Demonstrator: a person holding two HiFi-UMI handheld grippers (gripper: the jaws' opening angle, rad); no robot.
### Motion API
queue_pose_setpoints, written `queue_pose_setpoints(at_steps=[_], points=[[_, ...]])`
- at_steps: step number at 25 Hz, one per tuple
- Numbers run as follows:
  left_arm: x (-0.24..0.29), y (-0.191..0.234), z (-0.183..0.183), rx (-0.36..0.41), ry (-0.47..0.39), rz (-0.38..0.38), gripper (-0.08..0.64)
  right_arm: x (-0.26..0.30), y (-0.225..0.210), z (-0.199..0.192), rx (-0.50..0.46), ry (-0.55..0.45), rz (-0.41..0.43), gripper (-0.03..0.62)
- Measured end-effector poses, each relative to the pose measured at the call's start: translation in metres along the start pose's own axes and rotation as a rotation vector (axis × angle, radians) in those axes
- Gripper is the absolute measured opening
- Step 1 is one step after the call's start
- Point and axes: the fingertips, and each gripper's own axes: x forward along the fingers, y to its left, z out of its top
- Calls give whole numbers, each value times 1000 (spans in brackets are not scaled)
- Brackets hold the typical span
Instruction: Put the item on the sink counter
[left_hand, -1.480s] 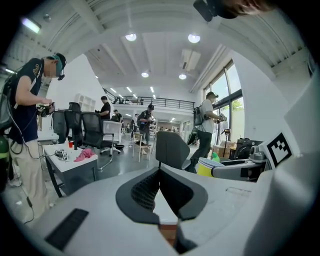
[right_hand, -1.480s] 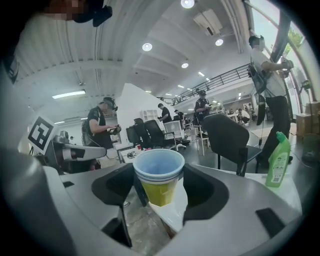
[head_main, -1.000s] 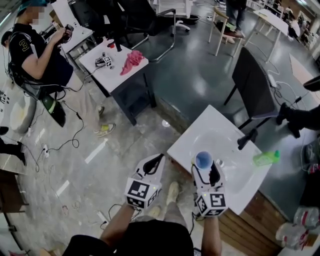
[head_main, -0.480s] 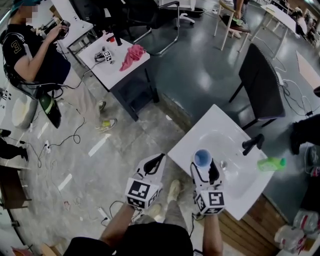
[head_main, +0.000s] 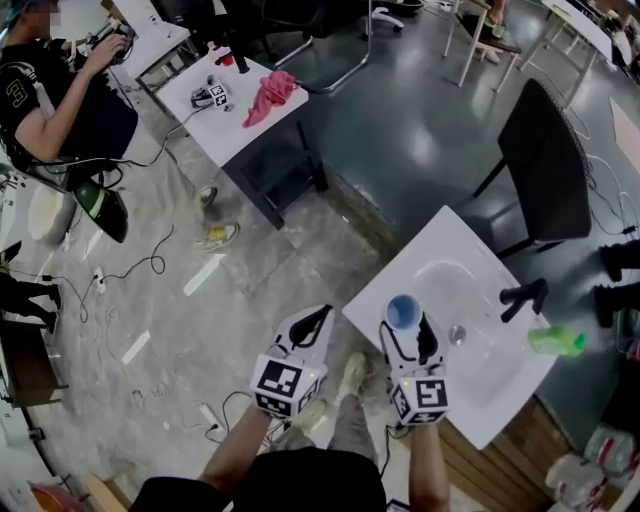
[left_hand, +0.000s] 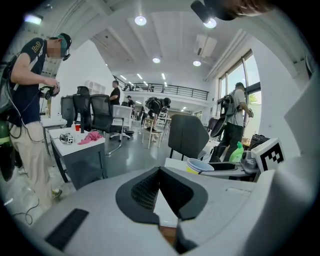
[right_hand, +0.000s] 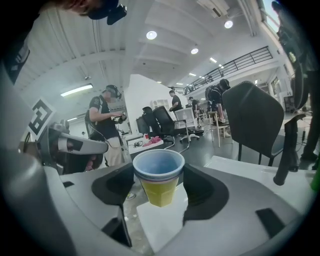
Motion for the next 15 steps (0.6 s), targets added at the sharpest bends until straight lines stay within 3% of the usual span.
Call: queue_pose_setpoints(at_steps=[15], points=[[31, 24, -41, -51, 76, 14, 2, 50, -8, -55, 14, 104, 44, 313]])
